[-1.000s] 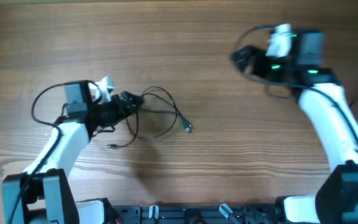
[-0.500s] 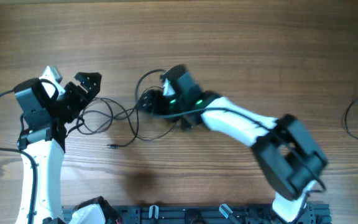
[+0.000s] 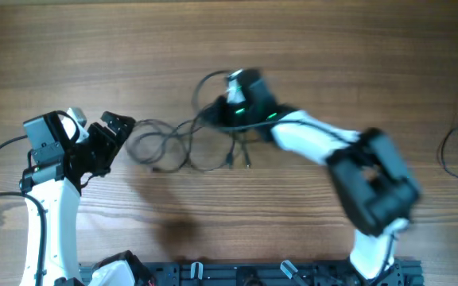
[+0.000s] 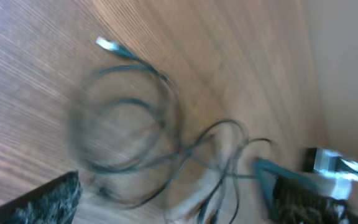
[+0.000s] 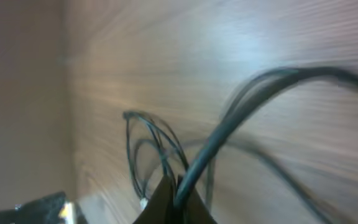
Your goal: Untangle cables
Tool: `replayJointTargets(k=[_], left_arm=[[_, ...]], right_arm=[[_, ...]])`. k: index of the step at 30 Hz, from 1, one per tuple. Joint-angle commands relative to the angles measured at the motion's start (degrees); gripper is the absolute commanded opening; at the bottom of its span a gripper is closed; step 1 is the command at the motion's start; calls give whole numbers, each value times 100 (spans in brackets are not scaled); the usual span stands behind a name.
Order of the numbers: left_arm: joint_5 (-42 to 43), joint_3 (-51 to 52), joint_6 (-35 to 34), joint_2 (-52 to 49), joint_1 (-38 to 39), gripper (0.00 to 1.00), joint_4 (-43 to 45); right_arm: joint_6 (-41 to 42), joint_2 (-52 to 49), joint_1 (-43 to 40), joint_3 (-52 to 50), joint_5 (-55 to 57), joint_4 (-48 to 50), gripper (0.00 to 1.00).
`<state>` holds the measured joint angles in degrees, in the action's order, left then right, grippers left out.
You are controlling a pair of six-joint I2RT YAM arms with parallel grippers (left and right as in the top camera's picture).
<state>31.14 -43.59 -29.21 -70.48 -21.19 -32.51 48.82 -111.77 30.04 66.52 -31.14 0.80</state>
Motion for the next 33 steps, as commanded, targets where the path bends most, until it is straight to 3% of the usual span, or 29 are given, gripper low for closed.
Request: replayJointTargets(k=[1,4,6,8,11,12,13,17,20,21,22,25,27,33], left_arm=[[162,-24,592,28,101,100,-184],[160,-24,584,7,474,100,-155],[160,-24,442,-17,809,100,-87],[157,-24,302,-83,1272,100,199],[138,-24,304,-225,1786,100,610],[35,-24,304,-304,1945,100,678],[-79,-24,304,-367,2033,100,697],[-407,-24,304,-682,2280,100,713],[-424,-24,302,-1154,2387,100,863],[-422,-24,297,-1294,2400,100,925],[-428,-24,203,-1456,2409,100,984],[-424,-24,-173,-1923,2409,100,1196],[-426,-24,-286,-2127,2409,100,1272],[-426,-24,-299,-2334,2409,100,1303]], right_arm=[[-1917,1836,-776,66,-234,-1005,5],[-2518,2973,-1370,66,-925,-1436,5],[-3493,3510,-1497,66,-1812,-1574,5],[-4404,3661,-1495,66,-1443,-1873,5],[-3648,3617,-1502,66,1447,-2411,5],[-2787,3547,-1502,63,3215,-2824,5],[-2293,3506,-1504,63,4052,-3110,5],[-1248,3416,-1631,59,5971,-4116,5],[-1364,3370,-1797,55,6000,-4227,7],[-1626,3340,-1803,55,5790,-4218,10],[-1860,3285,-1801,55,5528,-4205,22],[-2706,2973,-1801,55,3895,-4251,78],[-2900,2702,-1801,55,3195,-4409,99],[-2774,1593,-1801,52,3432,-5241,100]])
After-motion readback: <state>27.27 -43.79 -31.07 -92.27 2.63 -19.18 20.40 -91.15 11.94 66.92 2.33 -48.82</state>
